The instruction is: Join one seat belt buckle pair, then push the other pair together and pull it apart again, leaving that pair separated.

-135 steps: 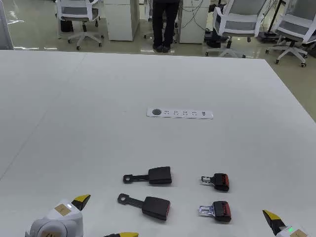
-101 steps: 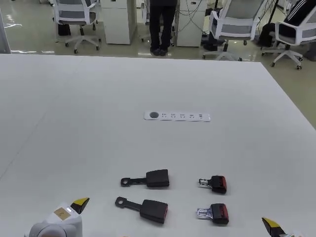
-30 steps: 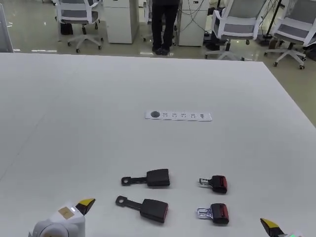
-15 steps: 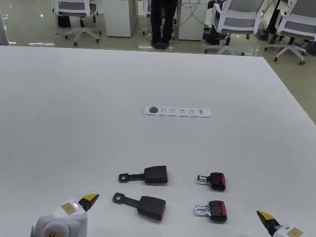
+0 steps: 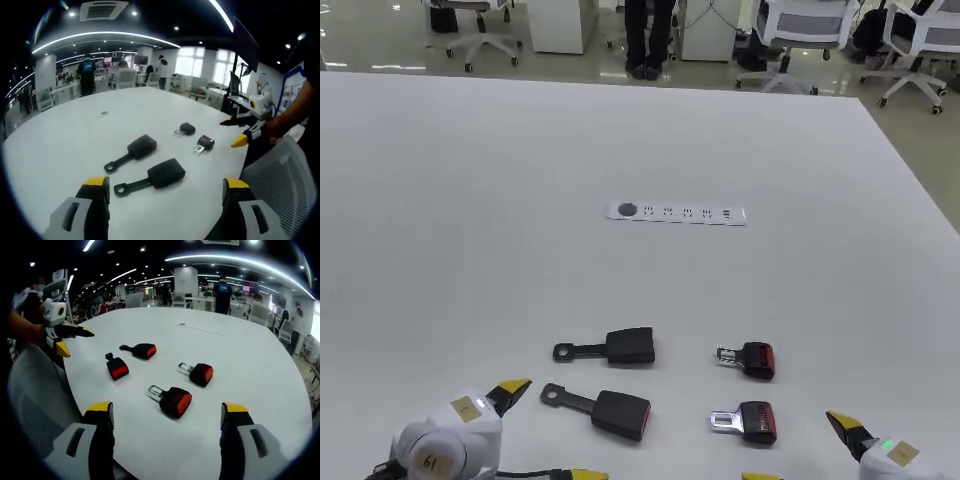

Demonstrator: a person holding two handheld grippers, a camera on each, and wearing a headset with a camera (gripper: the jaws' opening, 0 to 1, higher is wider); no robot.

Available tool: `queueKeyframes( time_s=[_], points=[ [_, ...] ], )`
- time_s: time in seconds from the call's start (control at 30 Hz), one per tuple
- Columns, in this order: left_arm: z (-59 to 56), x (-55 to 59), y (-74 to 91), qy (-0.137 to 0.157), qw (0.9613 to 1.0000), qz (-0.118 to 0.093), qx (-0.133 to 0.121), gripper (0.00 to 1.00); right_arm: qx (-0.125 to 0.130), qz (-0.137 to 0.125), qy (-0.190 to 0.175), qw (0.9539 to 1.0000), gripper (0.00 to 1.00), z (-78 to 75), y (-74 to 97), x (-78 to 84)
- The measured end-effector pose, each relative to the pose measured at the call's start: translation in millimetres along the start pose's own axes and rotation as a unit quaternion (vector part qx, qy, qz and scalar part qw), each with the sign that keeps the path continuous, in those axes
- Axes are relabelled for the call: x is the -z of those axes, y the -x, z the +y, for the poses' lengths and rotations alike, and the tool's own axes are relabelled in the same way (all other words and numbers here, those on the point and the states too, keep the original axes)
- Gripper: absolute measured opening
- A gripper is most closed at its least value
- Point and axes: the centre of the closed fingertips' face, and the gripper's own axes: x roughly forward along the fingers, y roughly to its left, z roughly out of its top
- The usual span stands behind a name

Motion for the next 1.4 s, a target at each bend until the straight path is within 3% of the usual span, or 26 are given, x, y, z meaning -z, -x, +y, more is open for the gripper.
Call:
queueKeyframes(
  time_s=[0.33, 0.87, 1.0, 1.2, 1.4],
  points=[
    [7.2, 7.4, -16.3, -0.008, 0.9996, 0.015, 0.024, 0.91, -0.024, 0.010, 0.016, 0.9995, 0.84, -2.1, -16.5, -2.2],
    [5.0, 10.9, -36.7, -0.040, 0.9958, 0.048, 0.067, 0.81, -0.074, 0.043, 0.050, 0.9951, 0.76, -6.7, -37.0, 9.6],
    [-0.3, 12.6, -45.1, -0.067, 0.9918, 0.069, 0.084, 0.79, -0.089, 0.050, 0.054, 0.9933, 0.73, -9.6, -39.8, 10.5],
    [-1.4, 14.5, -54.2, -0.087, 0.9876, 0.082, 0.101, 0.74, -0.120, 0.064, 0.066, 0.9885, 0.70, -9.0, -45.4, 10.4],
    [-4.9, 18.9, -63.2, -0.123, 0.9782, 0.105, 0.131, 0.72, -0.153, 0.077, 0.083, 0.9817, 0.68, -10.0, -53.3, 10.2]
  ],
)
